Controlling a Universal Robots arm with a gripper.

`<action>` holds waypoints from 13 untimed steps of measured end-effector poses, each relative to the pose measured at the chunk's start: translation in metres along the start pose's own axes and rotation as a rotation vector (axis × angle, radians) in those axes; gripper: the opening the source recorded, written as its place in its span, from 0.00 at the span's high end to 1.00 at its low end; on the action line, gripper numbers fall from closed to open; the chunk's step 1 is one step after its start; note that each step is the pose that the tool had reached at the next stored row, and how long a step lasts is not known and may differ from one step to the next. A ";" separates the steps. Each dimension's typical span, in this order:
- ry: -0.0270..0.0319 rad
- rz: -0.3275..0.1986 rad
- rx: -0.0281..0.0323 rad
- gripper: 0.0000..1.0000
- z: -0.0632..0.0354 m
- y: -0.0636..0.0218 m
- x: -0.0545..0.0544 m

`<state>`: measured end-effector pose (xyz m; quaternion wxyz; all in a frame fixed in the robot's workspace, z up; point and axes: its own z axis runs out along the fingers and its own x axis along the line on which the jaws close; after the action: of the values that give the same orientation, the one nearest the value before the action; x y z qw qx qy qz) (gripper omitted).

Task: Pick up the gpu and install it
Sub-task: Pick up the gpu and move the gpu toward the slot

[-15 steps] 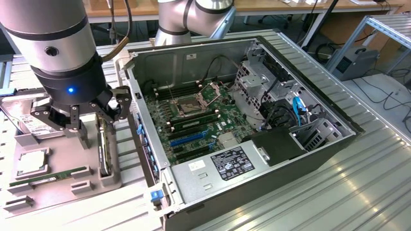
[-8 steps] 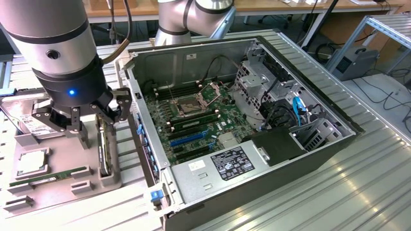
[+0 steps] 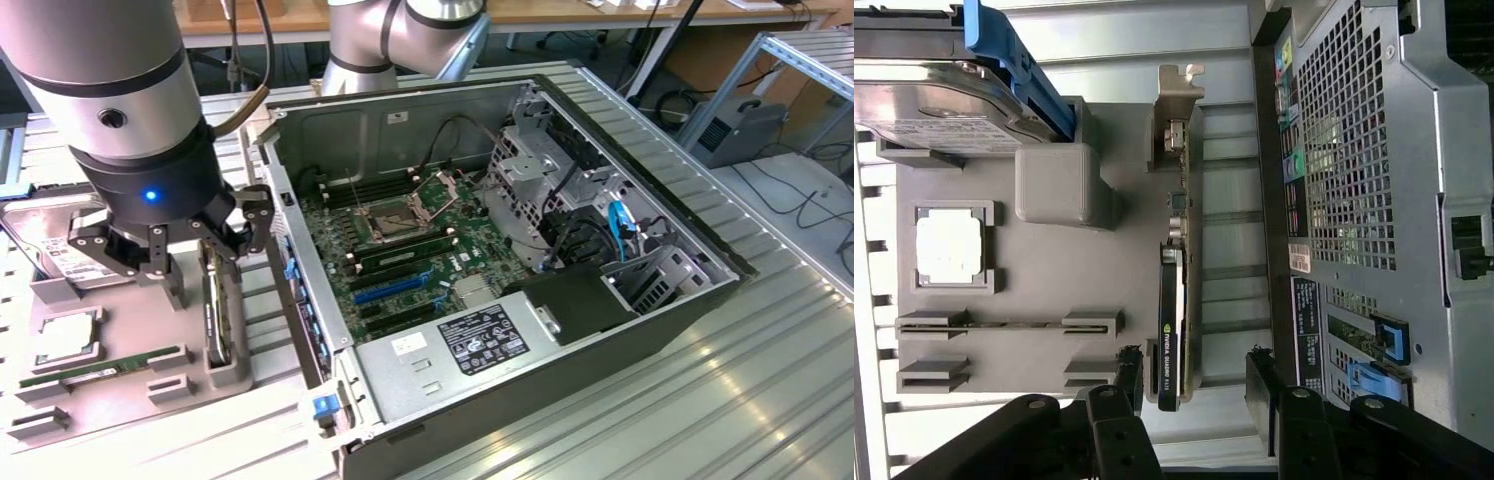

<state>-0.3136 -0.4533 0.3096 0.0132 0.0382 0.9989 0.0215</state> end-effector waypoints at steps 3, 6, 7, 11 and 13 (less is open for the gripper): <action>0.0000 0.000 0.0000 0.46 0.0008 0.0000 0.000; 0.0000 0.000 0.0000 0.46 0.0017 -0.0001 0.000; 0.0000 0.000 0.0000 0.46 0.0020 -0.0001 0.000; 0.0000 0.000 0.0000 0.46 0.0029 -0.0001 0.000; 0.0000 0.000 0.0000 0.46 0.0033 -0.0001 0.000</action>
<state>-0.3136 -0.4533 0.3063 0.0131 0.0382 0.9989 0.0216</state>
